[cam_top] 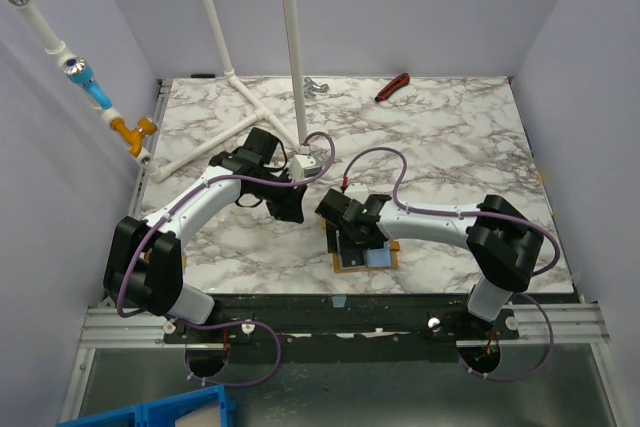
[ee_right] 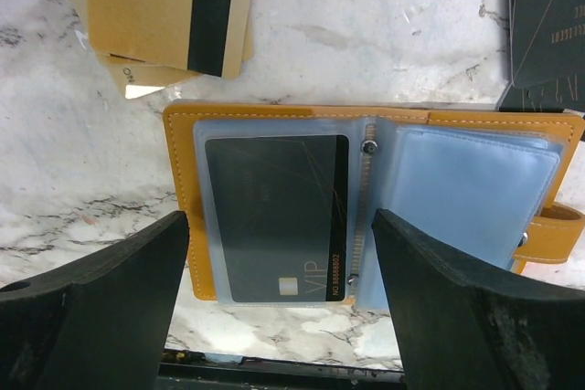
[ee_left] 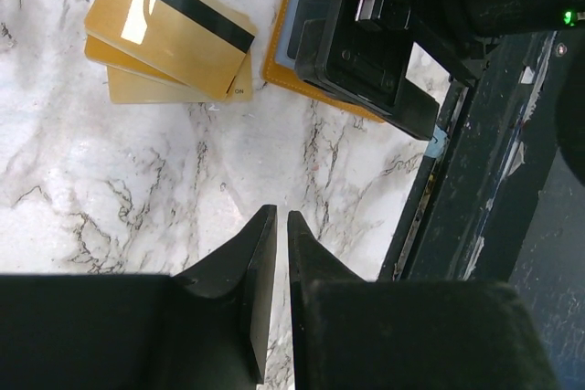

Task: Put the credit cards into the card holder
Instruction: Insert the credit card into the card holder.

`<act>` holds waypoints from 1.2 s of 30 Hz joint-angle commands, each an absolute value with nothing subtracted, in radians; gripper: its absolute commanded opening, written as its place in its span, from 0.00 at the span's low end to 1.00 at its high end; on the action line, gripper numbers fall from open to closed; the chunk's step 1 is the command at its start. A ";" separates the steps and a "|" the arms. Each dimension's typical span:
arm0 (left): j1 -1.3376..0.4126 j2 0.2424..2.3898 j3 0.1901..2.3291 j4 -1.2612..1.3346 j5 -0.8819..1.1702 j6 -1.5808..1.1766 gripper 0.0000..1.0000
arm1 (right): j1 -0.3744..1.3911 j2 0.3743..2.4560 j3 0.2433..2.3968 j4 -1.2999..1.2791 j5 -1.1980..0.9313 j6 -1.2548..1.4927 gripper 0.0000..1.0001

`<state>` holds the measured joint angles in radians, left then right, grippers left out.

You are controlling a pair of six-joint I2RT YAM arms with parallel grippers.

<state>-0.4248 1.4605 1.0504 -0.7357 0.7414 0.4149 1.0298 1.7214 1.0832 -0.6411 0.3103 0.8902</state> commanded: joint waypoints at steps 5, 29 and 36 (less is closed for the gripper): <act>-0.414 1.453 1.078 -0.755 0.752 0.440 0.12 | 1.098 1.724 1.059 -0.623 0.312 0.920 0.84; -0.408 1.452 1.080 -0.764 0.712 0.466 0.12 | 1.195 1.792 1.152 -0.763 0.361 1.002 0.82; -0.409 1.437 1.073 -0.762 0.719 0.462 0.12 | 1.221 1.750 1.143 -0.786 0.406 1.037 0.82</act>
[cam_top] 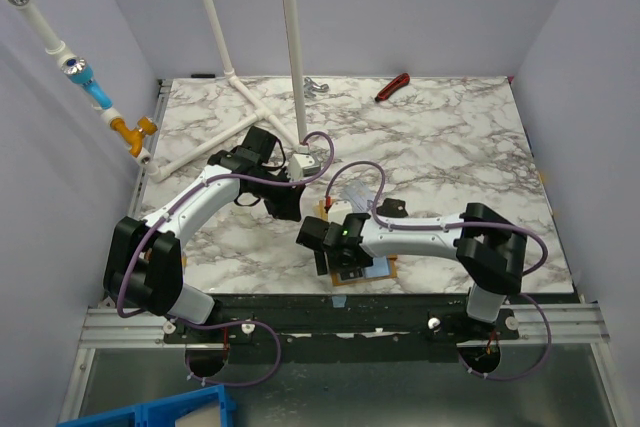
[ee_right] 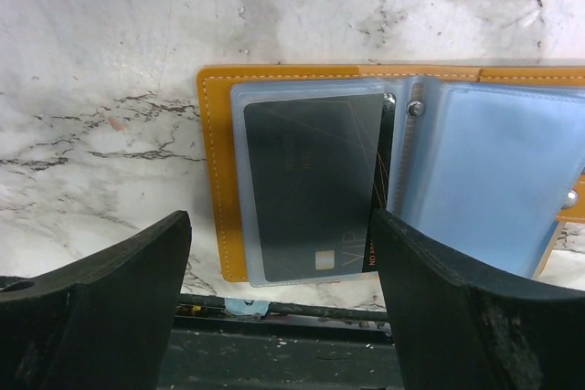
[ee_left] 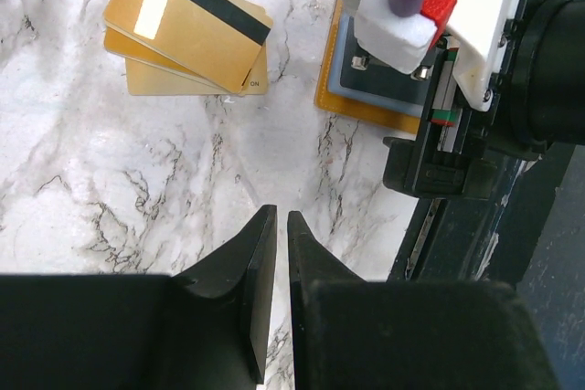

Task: Put the credit cards into the card holder
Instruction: Insert the credit card into the card holder.

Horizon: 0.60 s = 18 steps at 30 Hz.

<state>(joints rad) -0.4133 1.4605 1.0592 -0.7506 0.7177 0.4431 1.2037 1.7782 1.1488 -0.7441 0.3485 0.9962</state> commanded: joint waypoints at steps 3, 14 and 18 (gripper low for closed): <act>-0.408 1.429 1.064 -0.761 0.716 0.466 0.12 | 1.221 1.728 1.147 -0.790 0.422 1.034 0.83; -0.408 1.434 1.072 -0.767 0.710 0.468 0.12 | 1.221 1.793 1.130 -0.795 0.398 1.031 0.85; -0.408 1.444 1.078 -0.769 0.715 0.465 0.12 | 1.223 1.778 1.111 -0.783 0.393 1.036 0.85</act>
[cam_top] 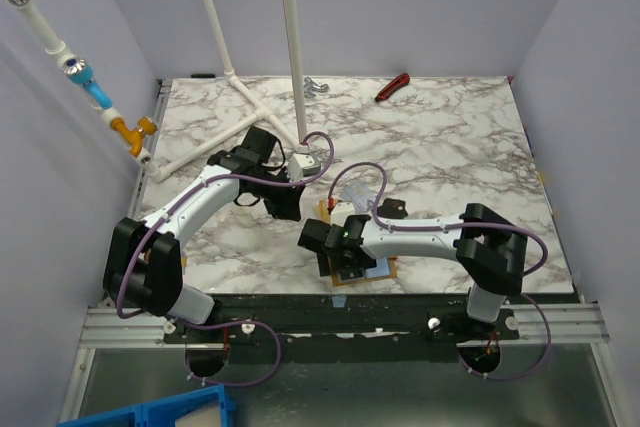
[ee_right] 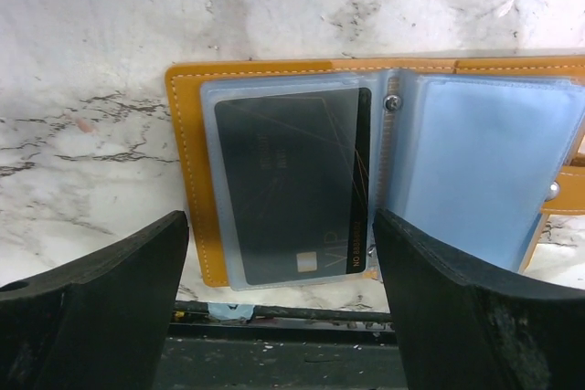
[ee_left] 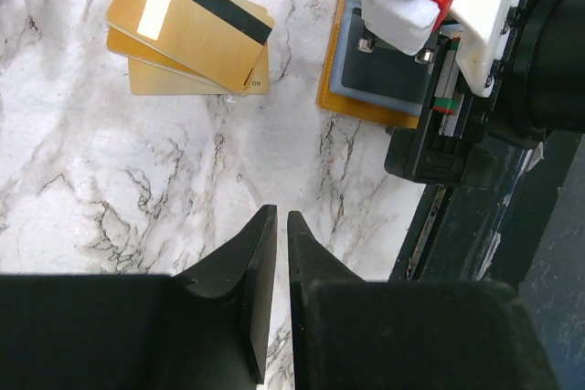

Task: Put the credit cards into the card holder
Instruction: Insert the credit card into the card holder.

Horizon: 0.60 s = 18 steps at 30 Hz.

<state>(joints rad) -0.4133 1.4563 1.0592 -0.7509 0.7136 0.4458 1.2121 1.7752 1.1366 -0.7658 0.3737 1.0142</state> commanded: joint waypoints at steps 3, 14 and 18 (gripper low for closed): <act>-0.408 1.448 1.083 -0.769 0.715 0.462 0.11 | 1.223 1.785 1.107 -0.780 0.387 1.034 0.84; -0.408 1.446 1.076 -0.763 0.716 0.456 0.12 | 1.224 1.795 1.149 -0.825 0.448 1.070 0.53; -0.408 1.445 1.076 -0.764 0.714 0.458 0.12 | 1.225 1.812 1.199 -0.830 0.454 1.054 0.52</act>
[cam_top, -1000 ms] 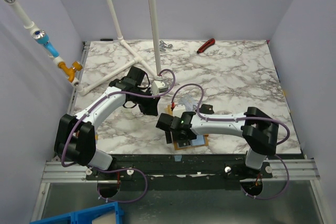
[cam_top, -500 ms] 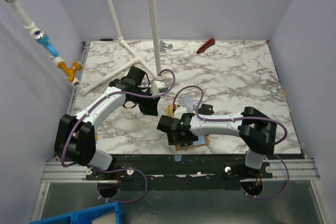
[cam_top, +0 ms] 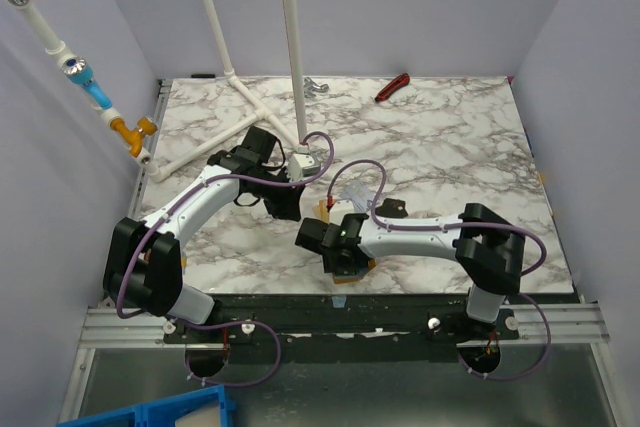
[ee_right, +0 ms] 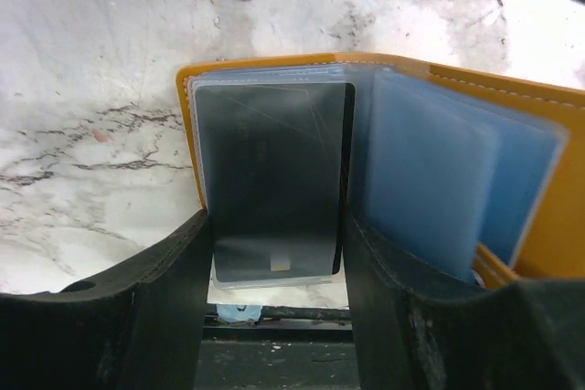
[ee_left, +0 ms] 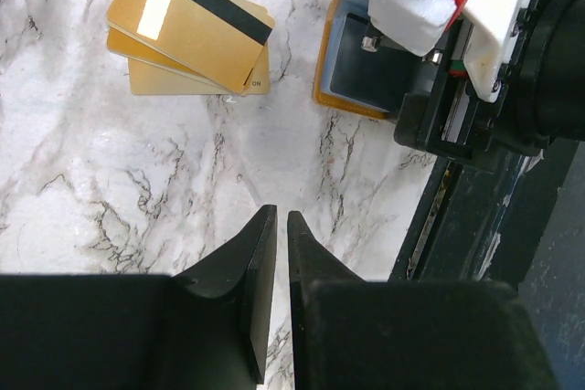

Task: Put the credit cards into the card holder
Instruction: Insert the credit card into the card holder, then pick up the credit card from the center of the board.

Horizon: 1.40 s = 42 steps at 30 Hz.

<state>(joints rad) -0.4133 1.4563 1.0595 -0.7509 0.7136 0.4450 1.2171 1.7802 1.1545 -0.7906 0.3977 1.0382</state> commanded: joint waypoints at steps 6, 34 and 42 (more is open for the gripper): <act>-0.408 1.454 1.080 -0.778 0.712 0.469 0.12 | 1.222 1.775 1.204 -0.818 0.441 1.051 0.77; -0.410 1.510 1.192 -0.812 0.612 0.360 0.64 | 0.913 1.445 0.734 -0.565 0.221 1.013 0.54; -0.430 1.473 1.303 -0.903 0.478 0.370 0.98 | 0.898 1.401 0.883 -0.698 0.294 0.978 0.63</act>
